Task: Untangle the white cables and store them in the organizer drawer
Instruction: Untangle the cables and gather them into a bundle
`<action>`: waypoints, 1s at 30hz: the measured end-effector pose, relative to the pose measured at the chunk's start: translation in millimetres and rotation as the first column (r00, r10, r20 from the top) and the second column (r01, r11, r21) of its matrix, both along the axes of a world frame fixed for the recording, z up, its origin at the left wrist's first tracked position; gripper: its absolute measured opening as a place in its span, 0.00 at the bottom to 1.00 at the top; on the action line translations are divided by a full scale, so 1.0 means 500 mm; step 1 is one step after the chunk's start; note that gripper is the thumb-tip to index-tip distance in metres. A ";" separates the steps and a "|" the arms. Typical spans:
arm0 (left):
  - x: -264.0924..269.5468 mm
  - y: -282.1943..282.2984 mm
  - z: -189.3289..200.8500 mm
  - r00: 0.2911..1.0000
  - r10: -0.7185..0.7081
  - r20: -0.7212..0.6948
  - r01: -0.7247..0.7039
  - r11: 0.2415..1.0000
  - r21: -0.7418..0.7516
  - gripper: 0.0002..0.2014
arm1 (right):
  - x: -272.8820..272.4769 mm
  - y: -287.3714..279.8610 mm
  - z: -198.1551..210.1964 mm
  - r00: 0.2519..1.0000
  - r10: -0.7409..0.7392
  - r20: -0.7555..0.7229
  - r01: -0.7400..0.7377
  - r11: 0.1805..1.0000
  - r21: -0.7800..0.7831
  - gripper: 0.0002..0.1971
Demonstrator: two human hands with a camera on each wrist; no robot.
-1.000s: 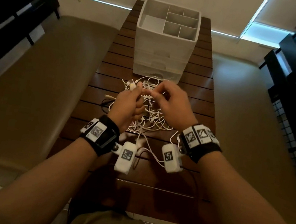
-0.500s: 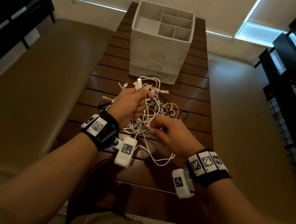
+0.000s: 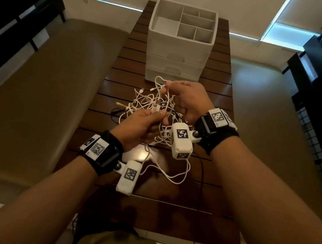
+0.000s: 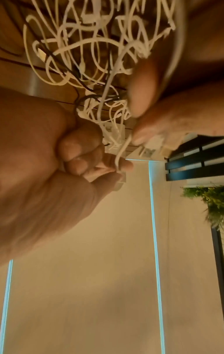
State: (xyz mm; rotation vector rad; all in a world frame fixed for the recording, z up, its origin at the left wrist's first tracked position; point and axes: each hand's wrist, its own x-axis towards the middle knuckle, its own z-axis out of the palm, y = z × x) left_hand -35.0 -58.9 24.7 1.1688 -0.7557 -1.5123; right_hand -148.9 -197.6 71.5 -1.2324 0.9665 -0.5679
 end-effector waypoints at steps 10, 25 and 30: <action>0.020 -0.004 -0.025 0.962 0.271 -0.026 -0.269 0.962 0.046 0.23 | -0.048 0.029 0.007 0.986 0.064 0.153 -0.009 0.942 -0.335 0.03; 0.019 -0.046 0.034 0.977 0.171 -0.128 -0.184 0.978 -0.101 0.23 | -0.094 0.094 -0.051 0.935 0.184 -0.304 -0.342 0.697 -0.630 0.06; 0.024 -0.038 0.036 0.980 0.200 -0.011 -0.200 0.974 -0.104 0.21 | -0.118 0.122 -0.074 0.906 0.216 -0.365 -0.403 0.708 -0.580 0.04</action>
